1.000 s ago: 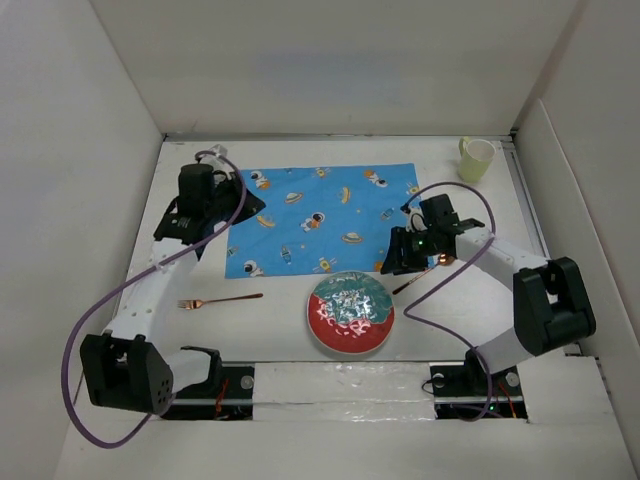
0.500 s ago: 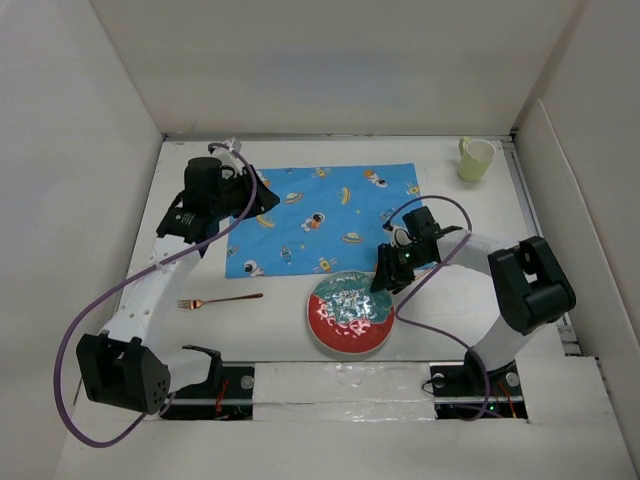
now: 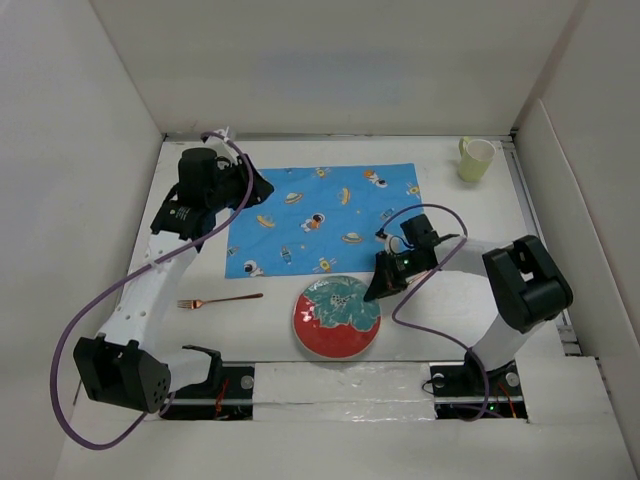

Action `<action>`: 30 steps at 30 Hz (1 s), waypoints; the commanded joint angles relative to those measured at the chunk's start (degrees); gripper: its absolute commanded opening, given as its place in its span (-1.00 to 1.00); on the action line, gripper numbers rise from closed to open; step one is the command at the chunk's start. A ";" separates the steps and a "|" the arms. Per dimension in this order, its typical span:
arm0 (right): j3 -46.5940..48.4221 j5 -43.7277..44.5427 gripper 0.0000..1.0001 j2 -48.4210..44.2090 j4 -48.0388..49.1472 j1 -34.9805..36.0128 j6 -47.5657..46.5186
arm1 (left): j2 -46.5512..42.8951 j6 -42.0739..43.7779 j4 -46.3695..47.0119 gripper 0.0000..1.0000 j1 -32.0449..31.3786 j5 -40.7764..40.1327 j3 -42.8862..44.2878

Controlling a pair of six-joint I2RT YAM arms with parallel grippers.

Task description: Set the dinner table for one person

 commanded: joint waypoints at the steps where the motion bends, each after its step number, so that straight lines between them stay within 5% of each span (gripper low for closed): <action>1: 0.06 2.53 -1.00 -3.79 -1.98 0.70 0.93 | -0.33 1.19 -0.49 -0.35 0.10 -2.74 3.18; 9: 16.13 -4.86 -1.00 -11.27 0.28 -0.61 14.09 | 1.43 2.33 -3.83 -0.36 0.10 -6.79 8.63; 21: 43.11 2.69 -1.00 10.51 11.28 -6.51 25.61 | 3.98 2.41 -1.37 -0.36 0.10 -4.51 8.37; 30: 46.04 3.84 -1.00 20.00 17.61 -7.56 31.78 | 5.21 3.21 -1.28 -0.36 0.10 -4.42 7.67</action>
